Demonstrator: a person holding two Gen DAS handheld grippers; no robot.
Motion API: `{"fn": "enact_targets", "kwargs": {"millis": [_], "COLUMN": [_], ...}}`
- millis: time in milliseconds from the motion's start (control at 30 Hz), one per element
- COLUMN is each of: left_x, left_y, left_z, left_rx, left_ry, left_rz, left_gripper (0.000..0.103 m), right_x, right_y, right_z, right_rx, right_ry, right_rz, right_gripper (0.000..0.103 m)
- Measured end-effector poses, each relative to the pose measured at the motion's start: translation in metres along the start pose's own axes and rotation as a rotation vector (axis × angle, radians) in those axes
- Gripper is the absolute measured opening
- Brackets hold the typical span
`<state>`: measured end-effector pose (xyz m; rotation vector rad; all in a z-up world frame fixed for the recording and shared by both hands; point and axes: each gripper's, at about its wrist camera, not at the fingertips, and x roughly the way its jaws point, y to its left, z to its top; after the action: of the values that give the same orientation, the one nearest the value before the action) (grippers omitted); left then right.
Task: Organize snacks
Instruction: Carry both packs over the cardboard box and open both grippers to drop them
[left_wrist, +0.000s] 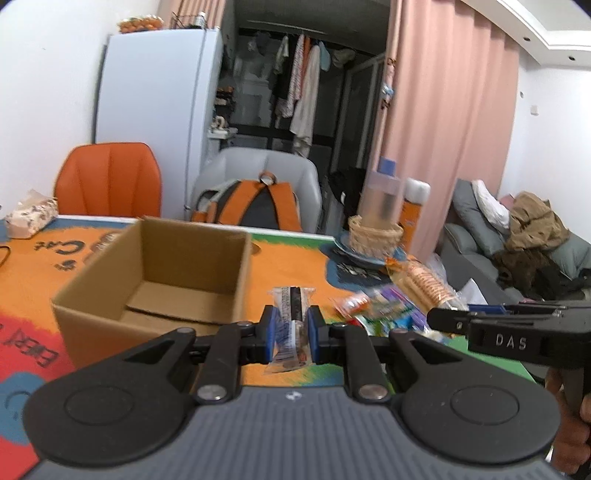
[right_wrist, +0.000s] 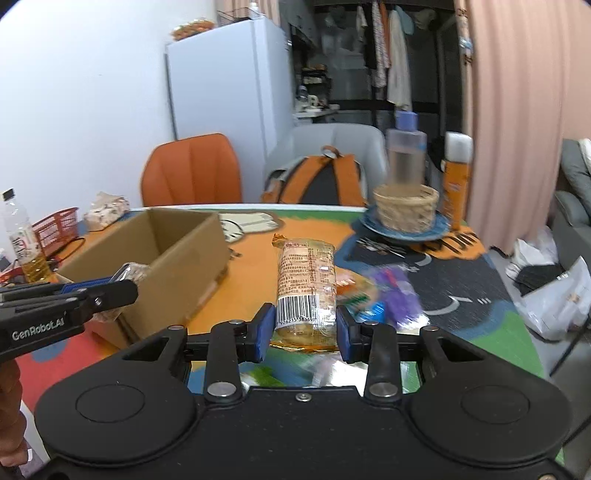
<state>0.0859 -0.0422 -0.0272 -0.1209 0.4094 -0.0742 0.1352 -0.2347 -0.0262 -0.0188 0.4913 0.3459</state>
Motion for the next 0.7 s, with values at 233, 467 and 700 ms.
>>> {"fn": "enact_targets", "kwargs": {"millis": [233,467,700], "left_x": [-0.004,-0.005,0.003], "left_y": [0.026,0.048,0.074], "left_z": [0.015,0.025,0.032], "left_rx": [-0.022,-0.047,-0.09], "left_ry": [-0.032,-0.047,-0.049], "left_rz": [0.045,0.086,0.117], "left_gripper": [0.017,0.017,0.017], "right_x": [0.007,0.014,0.032], "right_y": [0.033,0.062,0.083], "right_z": [0.013,0.027,0.039], "right_rx": [-0.01,-0.043,-0.057], "right_ry": [-0.018,-0.041,-0.048], "right_rz": [0.062,0.111,0.124], "right_gripper": [0.036,0.036,0.036]}}
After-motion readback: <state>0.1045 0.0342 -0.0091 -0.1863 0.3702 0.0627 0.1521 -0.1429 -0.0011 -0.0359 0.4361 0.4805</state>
